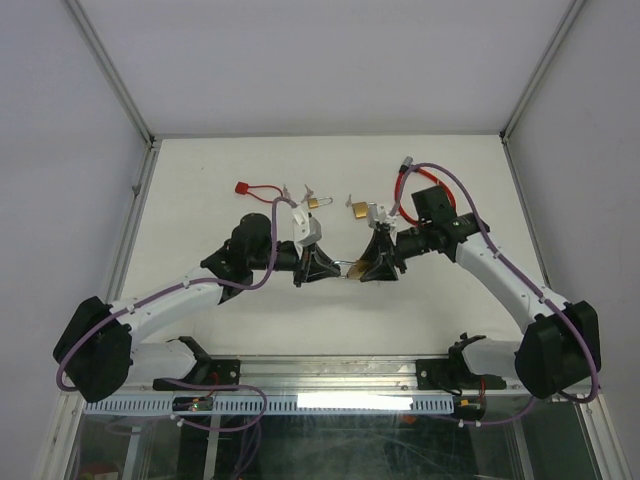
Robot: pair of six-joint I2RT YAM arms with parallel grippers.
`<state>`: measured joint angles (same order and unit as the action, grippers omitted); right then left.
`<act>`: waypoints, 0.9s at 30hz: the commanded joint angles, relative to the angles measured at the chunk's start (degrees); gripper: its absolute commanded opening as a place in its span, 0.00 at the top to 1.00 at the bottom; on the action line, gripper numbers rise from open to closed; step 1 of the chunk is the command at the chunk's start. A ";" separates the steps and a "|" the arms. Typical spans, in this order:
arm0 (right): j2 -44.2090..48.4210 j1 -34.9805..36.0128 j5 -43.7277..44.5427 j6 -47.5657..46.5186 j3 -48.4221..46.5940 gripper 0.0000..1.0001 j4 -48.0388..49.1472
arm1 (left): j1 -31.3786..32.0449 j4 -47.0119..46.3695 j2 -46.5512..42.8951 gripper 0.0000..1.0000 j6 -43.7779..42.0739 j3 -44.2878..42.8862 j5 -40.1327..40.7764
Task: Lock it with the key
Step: Lock the lock.
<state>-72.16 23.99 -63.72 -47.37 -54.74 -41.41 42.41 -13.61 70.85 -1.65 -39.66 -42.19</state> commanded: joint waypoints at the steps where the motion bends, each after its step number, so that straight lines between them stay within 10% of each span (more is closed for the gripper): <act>1: 4.52 -3.17 -6.75 -4.83 -1.45 0.45 2.06 | 0.43 -10.11 -7.47 1.00 2.95 3.09 -0.28; 6: 11.77 -8.38 -10.85 3.94 0.45 0.01 9.70 | 0.42 -17.20 -12.49 1.00 6.13 8.70 0.80; 11: 15.06 -9.73 -19.42 16.67 4.91 0.01 20.93 | 0.45 -28.48 -15.89 1.00 10.38 14.40 3.29; 18: 10.76 -8.82 -21.39 9.36 7.74 0.10 20.71 | 0.42 -37.65 -15.40 1.00 14.87 16.56 6.31; 23: 11.17 -5.84 -11.21 37.60 20.62 0.10 58.61 | 0.46 -40.43 -15.17 1.00 15.33 16.64 8.60; 27: 10.01 -3.73 -10.01 45.87 23.03 0.12 69.58 | 0.39 -42.26 -15.14 1.00 15.87 16.29 9.87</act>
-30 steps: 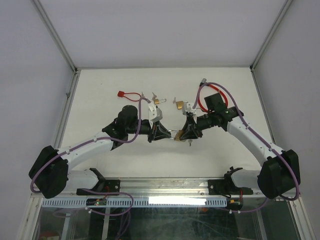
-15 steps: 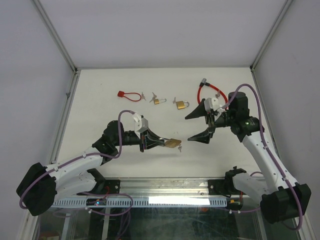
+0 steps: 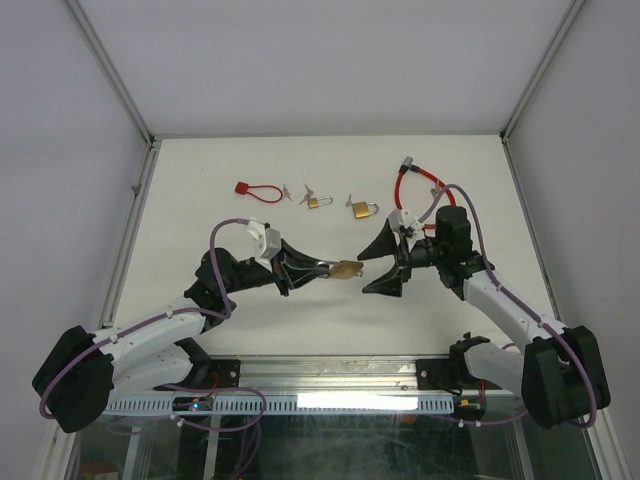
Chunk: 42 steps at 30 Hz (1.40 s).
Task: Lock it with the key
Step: Lock the lock.
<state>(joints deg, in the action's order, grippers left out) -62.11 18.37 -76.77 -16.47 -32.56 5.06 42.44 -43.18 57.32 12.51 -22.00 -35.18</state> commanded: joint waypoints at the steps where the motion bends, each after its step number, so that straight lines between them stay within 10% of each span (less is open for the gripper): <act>1: 0.11 2.77 3.47 16.61 1.86 0.12 26.71 | 0.40 -13.38 -1.48 1.00 2.10 -1.42 3.07; 14: -4.86 7.67 6.90 36.02 6.53 0.36 57.25 | 0.38 -21.20 1.62 1.00 7.95 -2.39 1.35; 25: -4.14 8.32 5.32 36.27 5.05 1.00 55.08 | 0.41 -23.00 2.78 1.00 8.20 -2.45 1.52; 42: -2.89 8.26 6.04 41.84 1.46 1.00 48.52 | 2.49 -30.15 11.44 1.00 10.42 -3.76 0.70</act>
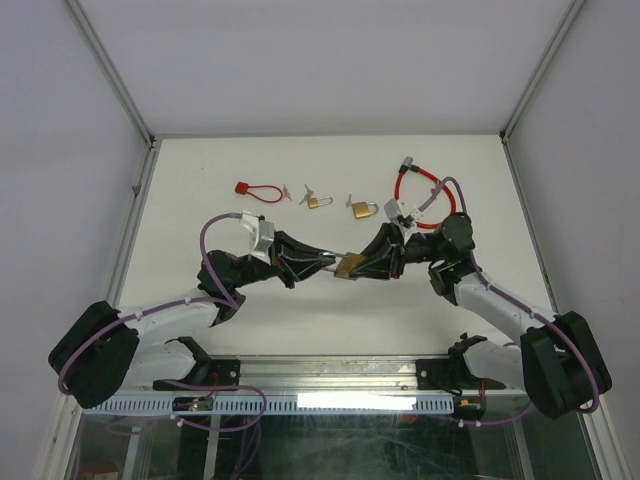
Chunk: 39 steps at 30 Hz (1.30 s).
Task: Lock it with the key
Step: Lock the lock.
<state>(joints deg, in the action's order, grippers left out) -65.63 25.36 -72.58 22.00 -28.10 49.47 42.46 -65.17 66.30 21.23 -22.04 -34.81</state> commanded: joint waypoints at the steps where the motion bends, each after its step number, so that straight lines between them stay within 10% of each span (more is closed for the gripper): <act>1: 0.55 1.28 1.90 3.63 -3.10 1.00 4.16 | 3.00 -8.30 3.04 1.00 1.71 -3.96 0.54; 13: 1.57 -4.95 1.24 10.48 -2.24 1.00 15.69 | 5.71 -9.35 5.61 1.00 1.69 -2.53 1.54; 20: 2.03 -1.68 0.81 -15.32 -3.11 1.00 -20.79 | 5.62 15.25 5.68 1.00 -11.88 -10.13 -2.47; 21: 1.46 -1.36 2.77 -30.55 -3.85 1.00 -24.61 | 5.66 18.53 6.21 1.00 -14.15 -11.04 -3.29; 27: -5.36 -1.11 5.91 -47.51 -7.20 1.00 -37.50 | 5.68 33.24 8.80 1.00 -27.91 -13.57 -3.93; 35: -12.43 -1.02 11.57 -63.48 -14.70 0.50 -59.08 | 5.64 50.15 10.05 1.00 -42.21 -16.87 1.49; 39: -10.73 -1.52 12.41 -68.37 -15.40 0.41 -63.95 | 5.63 53.33 10.63 1.00 -44.53 -17.89 2.09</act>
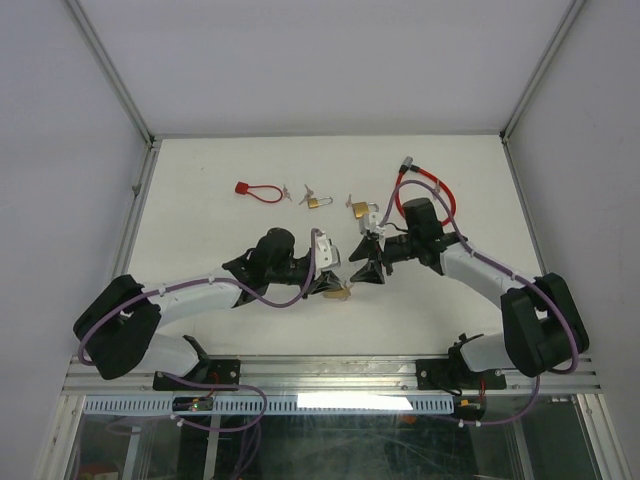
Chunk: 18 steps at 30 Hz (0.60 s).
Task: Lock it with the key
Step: Lock the lock.
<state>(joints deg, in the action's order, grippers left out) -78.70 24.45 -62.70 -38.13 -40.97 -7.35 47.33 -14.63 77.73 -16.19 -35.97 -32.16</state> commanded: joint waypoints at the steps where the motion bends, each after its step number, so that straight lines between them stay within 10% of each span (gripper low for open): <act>1: 2.87 -0.80 2.13 -8.75 -2.46 0.40 -7.53 | 0.81 3.13 -0.68 1.00 -7.37 -4.18 -0.50; 18: 0.13 1.76 4.66 -11.19 0.12 0.40 -4.06 | -0.46 5.12 9.42 1.00 -6.49 -12.44 -3.91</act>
<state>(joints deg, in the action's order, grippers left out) -78.52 25.58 -61.67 -49.91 -40.62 -14.74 47.53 -8.01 86.80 -21.61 -45.36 -33.43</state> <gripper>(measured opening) 0.600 0.077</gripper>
